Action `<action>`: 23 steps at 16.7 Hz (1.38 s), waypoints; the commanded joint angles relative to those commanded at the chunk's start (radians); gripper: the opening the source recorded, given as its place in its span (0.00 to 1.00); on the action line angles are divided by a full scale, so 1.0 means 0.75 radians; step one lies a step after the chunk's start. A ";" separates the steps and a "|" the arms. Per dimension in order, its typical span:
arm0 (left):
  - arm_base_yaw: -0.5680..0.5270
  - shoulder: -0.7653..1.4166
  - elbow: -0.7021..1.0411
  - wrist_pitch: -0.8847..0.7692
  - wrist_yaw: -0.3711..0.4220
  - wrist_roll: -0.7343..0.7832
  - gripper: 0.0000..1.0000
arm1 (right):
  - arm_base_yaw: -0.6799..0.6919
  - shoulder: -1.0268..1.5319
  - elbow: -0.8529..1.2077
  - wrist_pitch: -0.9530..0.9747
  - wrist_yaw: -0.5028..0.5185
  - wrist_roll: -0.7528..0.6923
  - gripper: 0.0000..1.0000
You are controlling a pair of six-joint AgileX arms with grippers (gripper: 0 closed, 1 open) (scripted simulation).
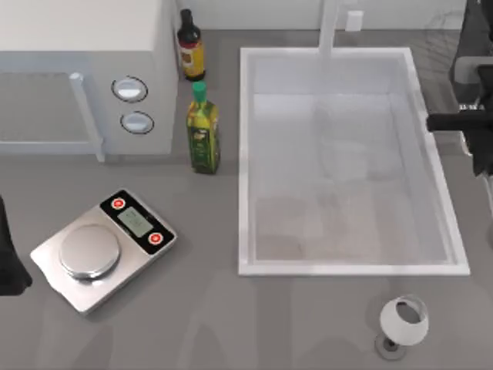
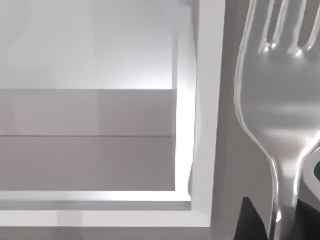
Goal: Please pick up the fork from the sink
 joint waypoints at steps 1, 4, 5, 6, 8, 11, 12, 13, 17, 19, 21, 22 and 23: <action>0.000 0.000 0.000 0.000 0.000 0.000 1.00 | 0.000 0.008 -0.059 0.075 0.000 0.000 0.00; 0.000 0.000 0.000 0.000 0.000 0.000 1.00 | -0.001 0.030 -0.200 0.229 0.000 0.002 0.00; 0.000 0.000 0.000 0.000 0.000 0.000 1.00 | -0.001 0.035 -0.222 0.252 0.000 0.002 0.00; 0.000 0.000 0.000 0.000 0.000 0.000 1.00 | -0.001 0.038 -0.230 0.261 0.000 0.002 0.00; 0.000 0.000 0.000 0.000 0.000 0.000 1.00 | -0.001 0.038 -0.230 0.261 0.000 0.002 0.00; 0.000 0.000 0.000 0.000 0.000 0.000 1.00 | -0.001 0.038 -0.230 0.261 0.000 0.002 0.15; 0.000 0.000 0.000 0.000 0.000 0.000 1.00 | -0.001 0.038 -0.230 0.261 0.000 0.002 0.23; 0.000 0.000 0.000 0.000 0.000 0.000 1.00 | -0.001 0.038 -0.230 0.261 0.000 0.002 0.30; 0.000 0.000 0.000 0.000 0.000 0.000 1.00 | -0.001 0.038 -0.230 0.261 0.000 0.002 0.60; 0.000 0.000 0.000 0.000 0.000 0.000 1.00 | -0.001 0.038 -0.230 0.261 0.000 0.002 0.75; 0.000 0.000 0.000 0.000 0.000 0.000 1.00 | -0.001 0.038 -0.230 0.261 0.000 0.002 0.90; 0.000 0.000 0.000 0.000 0.000 0.000 1.00 | -0.001 0.038 -0.230 0.261 0.000 0.002 0.98; 0.000 0.000 0.000 0.000 0.000 0.000 1.00 | -0.001 0.038 -0.230 0.261 0.000 0.002 1.00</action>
